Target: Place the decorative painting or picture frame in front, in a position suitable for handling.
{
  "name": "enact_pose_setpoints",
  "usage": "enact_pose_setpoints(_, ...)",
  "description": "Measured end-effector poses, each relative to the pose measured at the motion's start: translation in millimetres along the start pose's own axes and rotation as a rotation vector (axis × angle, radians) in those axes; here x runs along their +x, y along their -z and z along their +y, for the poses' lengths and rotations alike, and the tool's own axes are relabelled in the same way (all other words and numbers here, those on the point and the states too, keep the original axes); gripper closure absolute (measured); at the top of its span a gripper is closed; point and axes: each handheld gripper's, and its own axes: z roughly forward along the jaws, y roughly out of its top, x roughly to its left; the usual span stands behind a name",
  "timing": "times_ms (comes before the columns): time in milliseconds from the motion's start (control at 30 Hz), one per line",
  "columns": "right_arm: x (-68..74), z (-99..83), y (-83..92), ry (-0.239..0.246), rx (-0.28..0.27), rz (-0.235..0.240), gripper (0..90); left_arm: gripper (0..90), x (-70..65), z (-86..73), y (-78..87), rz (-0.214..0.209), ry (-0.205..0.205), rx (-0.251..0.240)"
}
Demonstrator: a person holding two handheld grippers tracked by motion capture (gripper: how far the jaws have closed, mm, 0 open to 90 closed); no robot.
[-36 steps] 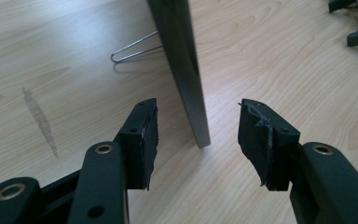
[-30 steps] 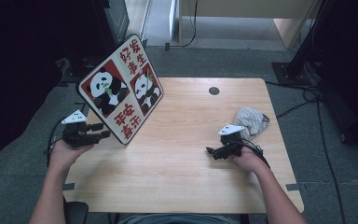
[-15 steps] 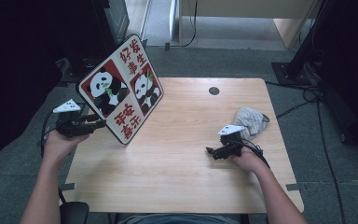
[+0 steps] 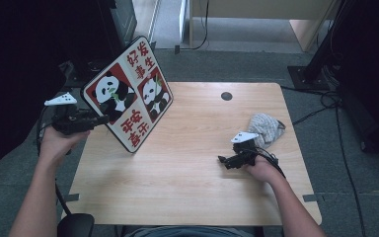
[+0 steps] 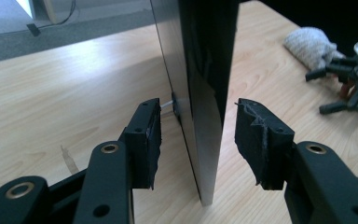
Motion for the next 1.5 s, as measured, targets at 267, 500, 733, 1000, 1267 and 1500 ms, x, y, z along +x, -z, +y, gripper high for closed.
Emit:
enact_pose_setpoints(267, 0.3, 0.0, 0.0, -0.002, 0.000, -0.001, 0.1, 51.0, 0.9, 16.2, 4.0, -0.003, 0.015, -0.037)
enact_pose_setpoints(500, 0.5, 0.0, 0.0, -0.002, 0.001, -0.002, 0.0, 51.1, 1.6, 30.6, 3.1, 0.001, 0.016, -0.031)
enact_pose_setpoints(733, 0.8, 0.0, -0.1, -0.003, -0.001, -0.003, 0.0, 52.8, 4.1, 53.1, 6.2, 0.014, 0.013, -0.015)
enact_pose_setpoints(1000, 1.1, 0.1, -0.2, -0.003, 0.001, -0.004, 0.0, 54.9, 7.0, 71.5, 5.7, 0.024, 0.017, -0.001)
enact_pose_setpoints(1267, 2.3, 0.4, -0.3, -0.011, 0.006, -0.007, 0.0, 57.4, 14.8, 93.8, 5.9, 0.034, 0.041, 0.001)
enact_pose_setpoints(1500, 2.3, 0.4, -0.3, -0.012, 0.006, -0.007, 0.0, 60.5, 14.1, 109.9, -0.8, 0.051, 0.019, 0.051)
